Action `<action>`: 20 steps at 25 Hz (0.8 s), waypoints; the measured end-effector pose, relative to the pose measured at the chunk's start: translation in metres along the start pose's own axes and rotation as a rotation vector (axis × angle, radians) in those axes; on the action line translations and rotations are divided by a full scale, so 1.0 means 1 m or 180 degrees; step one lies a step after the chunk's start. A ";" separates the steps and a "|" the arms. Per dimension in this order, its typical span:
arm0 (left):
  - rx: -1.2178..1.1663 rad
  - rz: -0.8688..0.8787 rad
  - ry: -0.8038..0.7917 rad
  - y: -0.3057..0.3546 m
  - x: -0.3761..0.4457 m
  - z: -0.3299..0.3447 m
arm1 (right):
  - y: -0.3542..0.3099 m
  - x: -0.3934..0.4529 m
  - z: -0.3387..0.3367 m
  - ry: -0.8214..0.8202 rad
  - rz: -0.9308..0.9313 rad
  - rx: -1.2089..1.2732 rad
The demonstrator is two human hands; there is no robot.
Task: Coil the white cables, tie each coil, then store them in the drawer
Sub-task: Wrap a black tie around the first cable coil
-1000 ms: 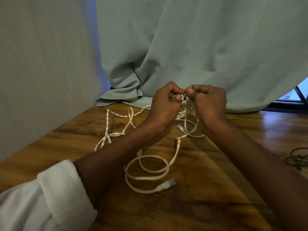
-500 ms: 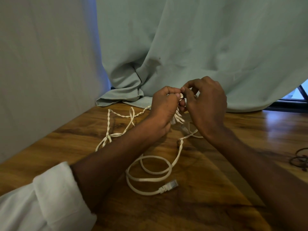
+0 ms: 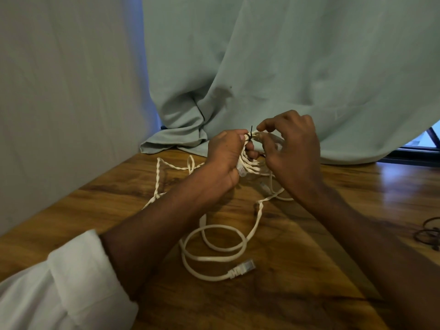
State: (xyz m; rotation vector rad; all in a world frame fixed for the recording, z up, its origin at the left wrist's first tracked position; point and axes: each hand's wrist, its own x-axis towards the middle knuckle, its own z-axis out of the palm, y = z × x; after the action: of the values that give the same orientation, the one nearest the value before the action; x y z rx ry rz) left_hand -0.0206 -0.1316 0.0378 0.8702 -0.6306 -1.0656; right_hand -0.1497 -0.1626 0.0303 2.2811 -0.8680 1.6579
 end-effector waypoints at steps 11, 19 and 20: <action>0.0246 0.0075 0.0203 -0.009 -0.006 0.001 | -0.013 -0.013 0.007 0.0153 0.0357 -0.0161; 0.0958 0.0930 0.0115 -0.013 -0.013 0.007 | -0.010 0.000 0.002 0.0117 0.1470 0.1680; 0.1101 0.1135 0.0085 -0.013 -0.013 0.008 | -0.010 0.002 0.001 0.0174 0.1647 0.1892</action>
State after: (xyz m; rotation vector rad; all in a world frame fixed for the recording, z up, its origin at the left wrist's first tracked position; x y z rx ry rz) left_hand -0.0381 -0.1245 0.0304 1.0210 -0.9264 -0.6306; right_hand -0.1432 -0.1556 0.0339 2.4828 -1.1463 2.4688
